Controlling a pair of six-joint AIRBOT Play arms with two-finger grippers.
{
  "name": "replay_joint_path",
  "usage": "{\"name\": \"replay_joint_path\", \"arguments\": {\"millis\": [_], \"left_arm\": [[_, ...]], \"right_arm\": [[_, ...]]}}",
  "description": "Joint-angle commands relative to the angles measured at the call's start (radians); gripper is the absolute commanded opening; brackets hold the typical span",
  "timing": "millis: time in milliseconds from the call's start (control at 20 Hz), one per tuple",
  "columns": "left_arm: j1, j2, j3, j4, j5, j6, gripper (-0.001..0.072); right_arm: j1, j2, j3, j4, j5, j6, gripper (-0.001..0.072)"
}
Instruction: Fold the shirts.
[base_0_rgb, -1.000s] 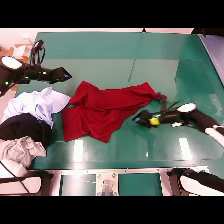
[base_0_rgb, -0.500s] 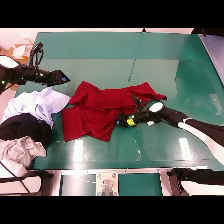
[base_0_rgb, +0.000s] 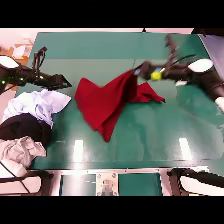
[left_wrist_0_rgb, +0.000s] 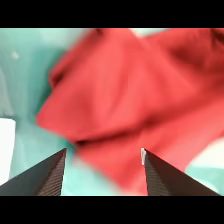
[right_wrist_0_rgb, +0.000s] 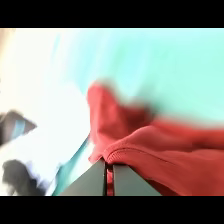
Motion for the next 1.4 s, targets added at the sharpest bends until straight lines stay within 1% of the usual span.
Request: {"name": "replay_joint_path", "arguments": {"millis": [0,100,200,300,400,500,550,600,750,800,850,900,1000,1100,1200,1250,1350], "left_arm": [[-0.031,0.000,0.001,0.006,-0.080,0.000,0.0550],[-0.049,0.000,0.001,0.007,-0.084,-0.003,0.0550],[-0.079,0.000,-0.005,0.007,-0.088,-0.036,0.0550],[-0.155,0.000,-0.054,0.007,-0.084,-0.041,0.0550],[-0.249,-0.001,-0.140,0.044,-0.080,-0.097,0.0551],[-0.307,-0.001,-0.222,0.105,-0.076,-0.192,0.0551],[-0.335,-0.001,-0.270,0.099,-0.044,-0.220,0.0550],[-0.369,-0.001,-0.315,0.084,0.013,-0.225,0.0550],[-0.490,-0.002,-0.404,-0.048,0.229,-0.225,0.0550],[-0.532,-0.003,-0.417,-0.056,0.306,-0.228,0.0550],[-0.563,-0.004,-0.423,-0.056,0.370,-0.249,0.0549],[-0.587,-0.011,-0.422,-0.066,0.411,-0.271,0.0550],[-0.620,-0.053,-0.422,-0.116,0.431,-0.269,0.0550],[-0.634,-0.099,-0.422,-0.143,0.406,-0.269,0.0549],[-0.635,-0.111,-0.422,-0.167,0.454,-0.269,0.0547],[-0.634,-0.111,-0.419,-0.167,0.486,-0.269,0.0457],[-0.624,-0.111,-0.406,-0.152,0.494,-0.258,0.0019]], "right_arm": [[-0.202,-0.086,0.144,-0.083,-0.116,0.068,0.0015],[-0.300,-0.155,0.155,-0.085,-0.137,0.104,0.0014],[-0.356,-0.214,0.146,-0.105,-0.098,0.114,0.0015],[-0.369,-0.255,0.127,-0.145,-0.065,0.114,0.0014],[-0.368,-0.276,0.114,-0.201,-0.068,0.114,0.0015],[-0.372,-0.283,0.114,-0.241,-0.068,0.114,0.0014],[-0.372,-0.283,0.114,-0.247,-0.067,0.113,0.0014],[-0.372,-0.283,0.114,-0.248,-0.066,0.113,0.0015],[-0.369,-0.283,0.114,-0.247,-0.061,0.113,0.0015],[-0.368,-0.283,0.114,-0.247,-0.059,0.113,0.0015],[-0.368,-0.283,0.114,-0.247,-0.053,0.113,0.0015],[-0.368,-0.283,0.114,-0.248,-0.050,0.113,0.0014],[-0.369,-0.283,0.114,-0.248,-0.044,0.113,0.0015],[-0.369,-0.283,0.114,-0.248,-0.039,0.112,0.0015],[-0.369,-0.283,0.114,-0.251,-0.033,0.109,0.0015],[-0.369,-0.283,0.114,-0.251,-0.027,0.109,0.0015],[-0.369,-0.282,0.114,-0.268,-0.015,0.109,0.0015]]}}
